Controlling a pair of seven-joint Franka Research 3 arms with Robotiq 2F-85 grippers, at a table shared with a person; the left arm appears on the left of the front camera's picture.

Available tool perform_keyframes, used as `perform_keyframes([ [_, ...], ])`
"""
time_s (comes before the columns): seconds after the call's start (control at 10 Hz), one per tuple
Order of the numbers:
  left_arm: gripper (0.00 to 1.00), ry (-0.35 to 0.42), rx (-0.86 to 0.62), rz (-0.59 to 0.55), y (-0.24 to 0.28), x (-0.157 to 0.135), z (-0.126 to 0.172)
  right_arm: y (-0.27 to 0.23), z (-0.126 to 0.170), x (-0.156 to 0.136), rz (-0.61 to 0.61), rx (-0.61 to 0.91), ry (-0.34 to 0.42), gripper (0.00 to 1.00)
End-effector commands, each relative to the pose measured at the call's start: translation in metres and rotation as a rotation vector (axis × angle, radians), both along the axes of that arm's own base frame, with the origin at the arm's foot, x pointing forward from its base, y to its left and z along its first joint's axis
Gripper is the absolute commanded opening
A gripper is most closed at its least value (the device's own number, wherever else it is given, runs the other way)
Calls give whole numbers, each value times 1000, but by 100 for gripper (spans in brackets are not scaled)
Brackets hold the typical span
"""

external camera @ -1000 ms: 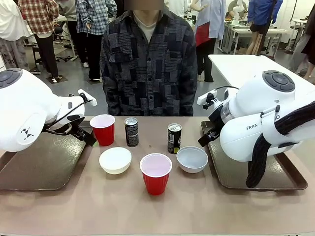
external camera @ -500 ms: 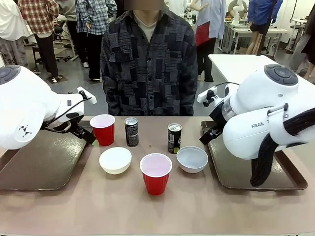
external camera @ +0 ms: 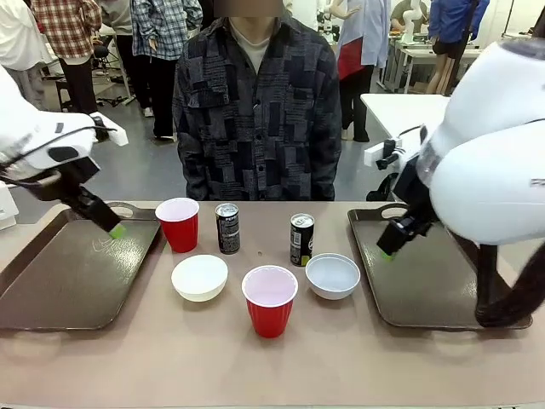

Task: Prepare tableware on both trays.
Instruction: Pick up a Picnic Bowl from the table and place it on a Handle tray.

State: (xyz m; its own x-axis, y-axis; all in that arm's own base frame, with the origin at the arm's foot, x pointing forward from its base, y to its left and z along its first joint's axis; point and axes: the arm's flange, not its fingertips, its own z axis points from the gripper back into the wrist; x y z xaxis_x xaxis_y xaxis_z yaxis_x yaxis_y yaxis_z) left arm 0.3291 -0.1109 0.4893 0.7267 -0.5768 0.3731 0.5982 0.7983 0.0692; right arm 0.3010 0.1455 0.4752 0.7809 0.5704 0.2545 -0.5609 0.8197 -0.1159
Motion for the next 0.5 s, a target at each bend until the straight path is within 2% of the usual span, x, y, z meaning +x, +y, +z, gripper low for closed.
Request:
perform_keyframes([
  [0.0, 100, 48, -16, -15, 28, -75, -54, -59, -71, -110, -75, 52, 7, 100],
  [0.2, 100, 71, -70, 26, 35, -56, -66, -76, -72, -94, -83, 116, -10, 100],
  [0.4, 100, 61, -231, 102, 66, -34, -58, -128, -61, -67, -146, 274, -21, 100],
])
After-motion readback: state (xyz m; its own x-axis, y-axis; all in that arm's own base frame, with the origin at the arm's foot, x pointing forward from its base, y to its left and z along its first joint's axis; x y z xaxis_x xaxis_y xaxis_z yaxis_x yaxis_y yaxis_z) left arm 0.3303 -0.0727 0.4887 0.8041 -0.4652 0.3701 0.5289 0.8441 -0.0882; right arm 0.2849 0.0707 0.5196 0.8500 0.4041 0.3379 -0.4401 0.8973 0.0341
